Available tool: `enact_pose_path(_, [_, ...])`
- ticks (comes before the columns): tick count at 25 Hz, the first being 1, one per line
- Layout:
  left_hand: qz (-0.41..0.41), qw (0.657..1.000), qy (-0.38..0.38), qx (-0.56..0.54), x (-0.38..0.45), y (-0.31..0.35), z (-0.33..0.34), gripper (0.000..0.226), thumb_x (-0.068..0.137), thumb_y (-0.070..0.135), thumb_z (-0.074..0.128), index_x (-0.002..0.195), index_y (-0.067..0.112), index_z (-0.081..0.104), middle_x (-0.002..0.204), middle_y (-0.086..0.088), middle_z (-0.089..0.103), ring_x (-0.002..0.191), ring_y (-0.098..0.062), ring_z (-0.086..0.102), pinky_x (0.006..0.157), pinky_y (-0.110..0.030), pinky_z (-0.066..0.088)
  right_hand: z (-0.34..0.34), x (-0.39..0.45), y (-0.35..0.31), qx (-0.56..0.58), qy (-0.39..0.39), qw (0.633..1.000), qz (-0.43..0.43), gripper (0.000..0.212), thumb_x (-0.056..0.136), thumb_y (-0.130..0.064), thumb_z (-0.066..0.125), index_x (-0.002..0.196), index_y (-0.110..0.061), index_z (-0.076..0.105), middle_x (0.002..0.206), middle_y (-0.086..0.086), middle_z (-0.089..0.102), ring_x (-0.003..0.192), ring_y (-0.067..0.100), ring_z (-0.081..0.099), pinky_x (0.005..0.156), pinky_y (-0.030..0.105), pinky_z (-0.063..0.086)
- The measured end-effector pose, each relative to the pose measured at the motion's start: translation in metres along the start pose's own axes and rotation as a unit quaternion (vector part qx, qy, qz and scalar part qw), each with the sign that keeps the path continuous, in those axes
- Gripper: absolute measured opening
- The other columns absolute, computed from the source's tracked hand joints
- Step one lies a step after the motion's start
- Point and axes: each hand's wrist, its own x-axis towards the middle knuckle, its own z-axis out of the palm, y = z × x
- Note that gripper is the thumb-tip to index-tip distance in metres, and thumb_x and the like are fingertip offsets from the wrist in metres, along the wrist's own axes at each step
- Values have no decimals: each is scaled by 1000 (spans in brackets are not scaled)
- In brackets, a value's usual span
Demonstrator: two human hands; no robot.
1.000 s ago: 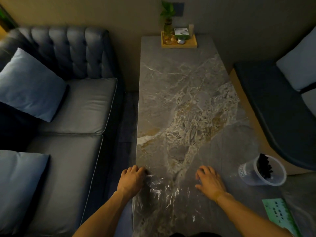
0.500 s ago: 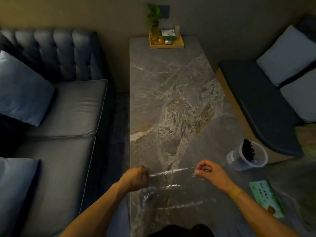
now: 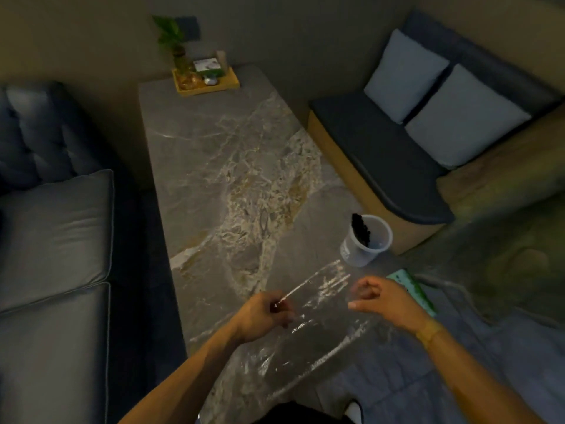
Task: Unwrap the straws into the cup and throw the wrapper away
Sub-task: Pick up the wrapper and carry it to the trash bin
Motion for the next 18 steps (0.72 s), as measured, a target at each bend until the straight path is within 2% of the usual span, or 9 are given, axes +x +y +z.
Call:
enact_pose_path(2, [4, 999, 13, -35, 9, 10, 15, 4, 85, 10, 72, 84, 9, 68, 75, -10, 71, 71, -17, 65, 74, -36, 53, -30, -24, 25, 10, 27, 999, 41, 29, 66, -10, 86, 90, -11, 69, 85, 10, 74, 78, 16, 67, 74, 31, 53])
enact_pose_path(3, [9, 999, 17, -46, 14, 18, 25, 4, 85, 9, 72, 84, 8, 68, 74, -9, 72, 71, -16, 65, 73, -34, 53, -42, -39, 39, 58, 40, 996, 62, 30, 67, -8, 85, 92, -10, 68, 88, 13, 74, 78, 16, 67, 73, 31, 52])
enact_pose_path(5, [25, 998, 14, -55, 24, 34, 53, 5, 85, 10, 73, 82, 12, 68, 71, -1, 72, 68, -10, 62, 68, -26, 49, -52, -72, 64, 195, 55, 973, 106, 35, 69, -7, 82, 98, -16, 66, 94, 7, 74, 80, 12, 69, 71, 29, 51])
enact_pose_path(8, [18, 998, 1, -67, 36, 63, 106, 5, 86, 15, 72, 81, 16, 70, 71, -1, 73, 70, -14, 60, 68, -28, 47, -52, -116, 98, 307, 61, 941, 128, 43, 73, -7, 79, 109, -26, 62, 101, 0, 74, 94, 14, 67, 77, 31, 48])
enact_pose_path(10, [9, 996, 9, -86, 42, 85, 148, 4, 86, 15, 71, 82, 16, 70, 73, -1, 73, 74, -16, 63, 71, -31, 50, -57, -141, 120, 319, 70, 938, 116, 38, 76, -9, 77, 110, -21, 65, 100, 0, 73, 94, 15, 68, 73, 27, 49])
enact_pose_path(14, [3, 995, 12, -98, 50, 124, 239, 7, 85, 13, 72, 80, 18, 71, 75, -1, 73, 74, -16, 66, 75, -36, 55, -84, -193, 171, 312, 140, 936, 79, 25, 76, -20, 79, 98, -13, 71, 93, 1, 77, 87, 16, 73, 67, 19, 53])
enact_pose_path(18, [30, 994, -52, -92, 57, 154, 323, 12, 85, 8, 71, 81, 19, 70, 72, 2, 73, 71, -11, 65, 67, -22, 53, -119, -244, 225, 323, 266, 904, 82, 12, 81, -23, 74, 92, -18, 74, 84, 3, 78, 77, 12, 73, 65, 20, 53])
